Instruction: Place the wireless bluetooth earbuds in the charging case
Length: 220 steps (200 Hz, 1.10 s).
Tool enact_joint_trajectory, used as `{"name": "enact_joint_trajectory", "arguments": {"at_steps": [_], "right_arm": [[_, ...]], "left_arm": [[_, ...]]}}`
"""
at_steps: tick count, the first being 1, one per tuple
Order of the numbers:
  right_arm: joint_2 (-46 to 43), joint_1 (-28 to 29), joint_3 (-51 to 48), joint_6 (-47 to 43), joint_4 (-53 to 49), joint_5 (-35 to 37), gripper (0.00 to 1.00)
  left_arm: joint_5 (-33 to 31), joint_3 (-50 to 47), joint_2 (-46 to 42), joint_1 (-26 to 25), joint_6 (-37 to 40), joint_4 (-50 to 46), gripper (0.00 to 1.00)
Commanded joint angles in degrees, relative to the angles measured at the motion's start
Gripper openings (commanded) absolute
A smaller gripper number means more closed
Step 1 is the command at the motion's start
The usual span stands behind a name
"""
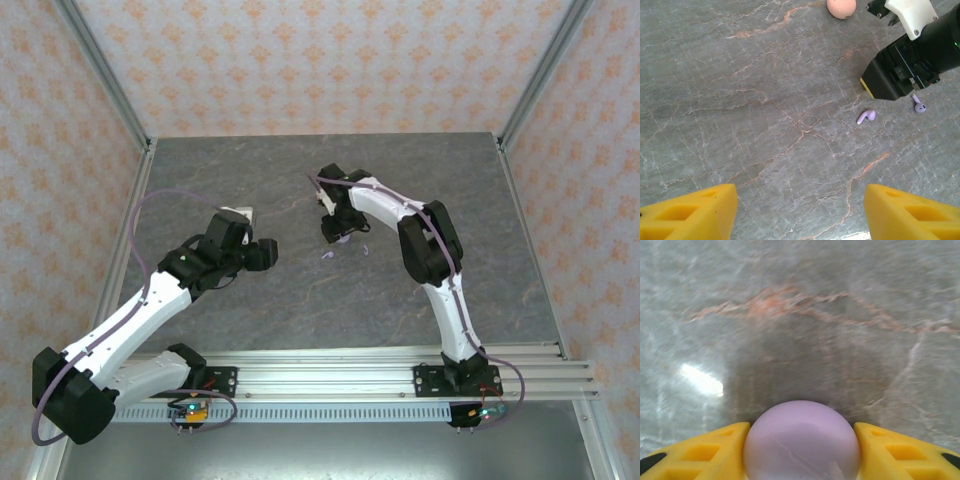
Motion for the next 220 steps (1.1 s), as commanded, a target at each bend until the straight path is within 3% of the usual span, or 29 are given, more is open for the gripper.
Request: {"name": "enact_joint_trajectory", "arguments": {"at_steps": [1, 69, 97, 144, 175, 220], "right_arm": [[-0.90, 0.32, -1.80, -3.12, -1.07, -2.90, 0.54], [-3.59, 0.00, -3.20, 1.72, 1.53, 0.88, 0.68], [-9.07, -2.02, -6.81, 7.19, 5.49, -2.50, 0.69], [-21.40, -8.03, -21.24, 19.40, 18.07, -11.77, 0.69], [-24.31, -10.92, -27.43, 25.38, 22.64, -17.53, 0.67], [-24.46, -11.78, -30.62, 29.91, 25.40, -20.25, 0.65]], "left_arm": [[0.58, -0.74, -0.57, 0.00, -0.77, 0.30, 0.68], [1.94, -0.84, 1.43, -0.03, -1.40, 1.71, 0.68], [4.84, -0.33, 5.28, 0.12, -2.27, 4.73, 0.69], [13.04, 3.48, 15.91, 1.66, -5.25, 12.01, 0.69], [15.88, 7.70, 25.07, 2.83, -8.12, 15.85, 0.66], [19.33, 13.44, 35.76, 2.83, -9.55, 21.28, 0.64]]}}
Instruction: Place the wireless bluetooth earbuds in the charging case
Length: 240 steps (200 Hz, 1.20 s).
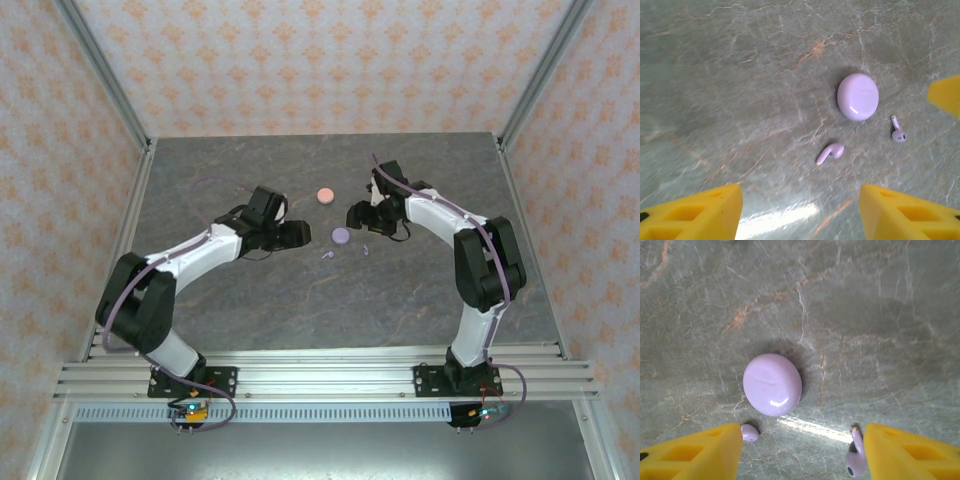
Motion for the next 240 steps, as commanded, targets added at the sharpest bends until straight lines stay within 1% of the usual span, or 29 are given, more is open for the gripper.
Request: {"name": "enact_joint_trajectory", "arguments": {"at_steps": [1, 33, 44, 65, 88, 116, 158, 240], "right_arm": [[-0.53, -0.27, -1.05, 4.53, 3.63, -3.53, 0.65], [0.96, -0.66, -0.49, 6.91, 3.88, -3.76, 0.61], [2.07, -0.86, 0.27, 7.40, 3.12, -4.06, 0.57], [3.42, -0.99, 0.71, 7.60, 2.98, -4.69, 0.48], [4.72, -1.29, 1.10, 8.24, 2.99, -5.68, 0.40], [5.36, -1.62, 0.79, 8.64, 4.60, -7.63, 0.35], [5.87, -1.92, 0.18, 8.99, 6.03, -9.00, 0.33], [7.89, -2.13, 0.12, 9.23, 7.64, -11.82, 0.28]], "left_arm": [[3.10, 3.89, 3.86, 0.14, -1.86, 4.40, 0.64], [4.55, 7.17, 10.08, 0.05, -3.08, 6.19, 0.64], [5.23, 8.30, 11.71, 0.00, -3.32, 6.23, 0.63], [6.66, 9.01, 13.53, -0.17, -3.76, 7.69, 0.62], [8.45, 9.36, 15.56, -0.38, -4.74, 10.02, 0.59], [10.03, 9.73, 17.26, -0.60, -5.74, 11.90, 0.55], [10.63, 11.09, 21.04, -0.89, -6.79, 12.60, 0.51], [12.76, 12.09, 23.83, -1.25, -8.46, 15.61, 0.48]]}}
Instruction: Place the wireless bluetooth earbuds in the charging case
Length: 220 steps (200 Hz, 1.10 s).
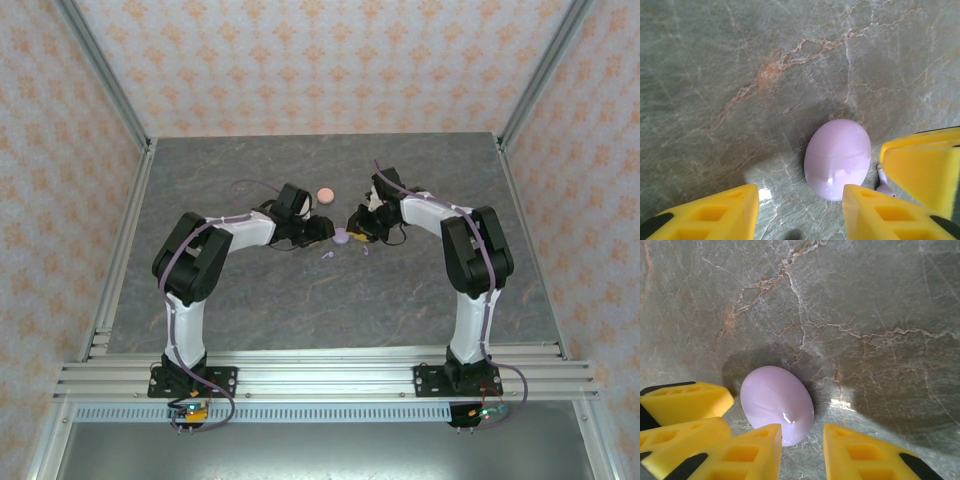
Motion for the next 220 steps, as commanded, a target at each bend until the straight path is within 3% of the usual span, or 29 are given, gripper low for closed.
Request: {"name": "enact_joint_trajectory", "arguments": {"at_steps": [1, 88, 220], "right_arm": [[0.73, -0.43, 0.69, 0.55, 1.41, -1.19, 0.28], [1.95, -0.55, -0.05, 1.10, 1.60, -0.37, 0.26], [1.96, -1.16, -1.84, 2.33, 2.21, 0.37, 0.21]], "left_arm": [[1.63, 1.71, 1.11, -0.45, -1.16, 2.32, 0.48], [4.14, 3.95, 4.41, -1.22, -2.25, 3.91, 0.48], [1.85, 3.11, 4.83, -1.90, -3.41, 3.08, 0.47]]}}
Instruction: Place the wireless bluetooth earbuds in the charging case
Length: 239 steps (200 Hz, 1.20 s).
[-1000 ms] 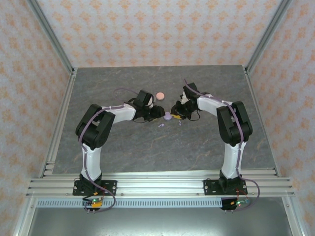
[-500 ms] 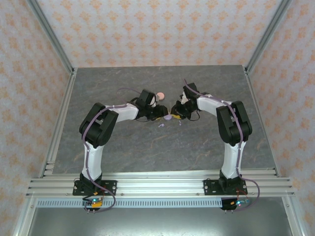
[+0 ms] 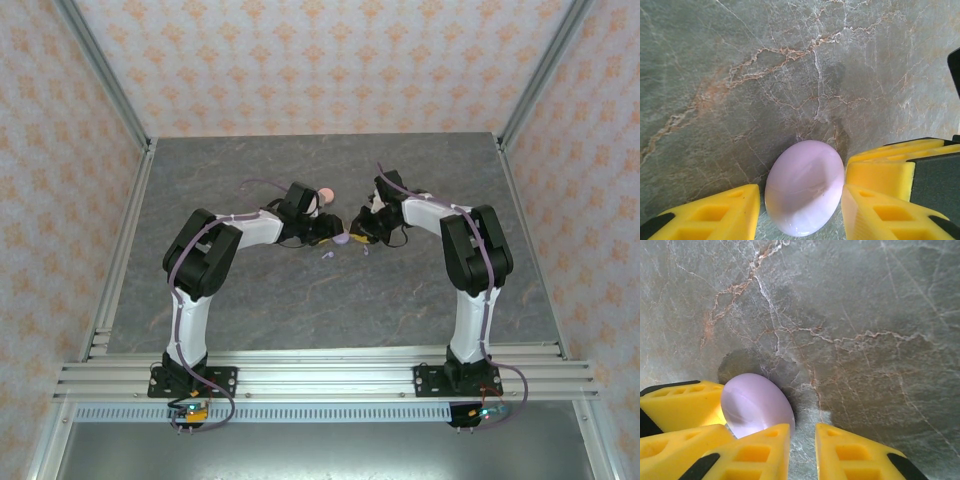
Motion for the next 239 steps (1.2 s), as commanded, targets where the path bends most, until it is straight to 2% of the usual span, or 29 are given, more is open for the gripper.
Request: {"name": "enact_joint_trajectory", "arguments": {"at_steps": [1, 51, 97, 176, 239], "right_arm": [[1.06, -0.26, -0.59, 0.65, 0.83, 0.76, 0.21], [-2.08, -0.48, -2.33, 1.64, 2.87, 2.79, 0.21], [-3.71, -0.70, -3.96, 2.69, 7.04, -0.81, 0.21], [-1.61, -0.70, -3.11, 2.98, 7.95, -4.20, 0.25], [0.61, -0.70, -3.26, 2.52, 6.26, -1.88, 0.25]], "left_arm": [[-0.71, -0.34, 0.75, -0.48, -0.50, -0.07, 0.47], [-4.08, -1.97, -1.88, -0.48, 0.75, -1.54, 0.48], [-5.31, -2.52, -2.77, -0.45, 1.04, -2.13, 0.48], [-4.60, -2.55, -2.73, -0.43, 0.95, -1.53, 0.48], [-2.05, -2.61, -1.08, -0.47, -0.36, 1.04, 0.49]]}}
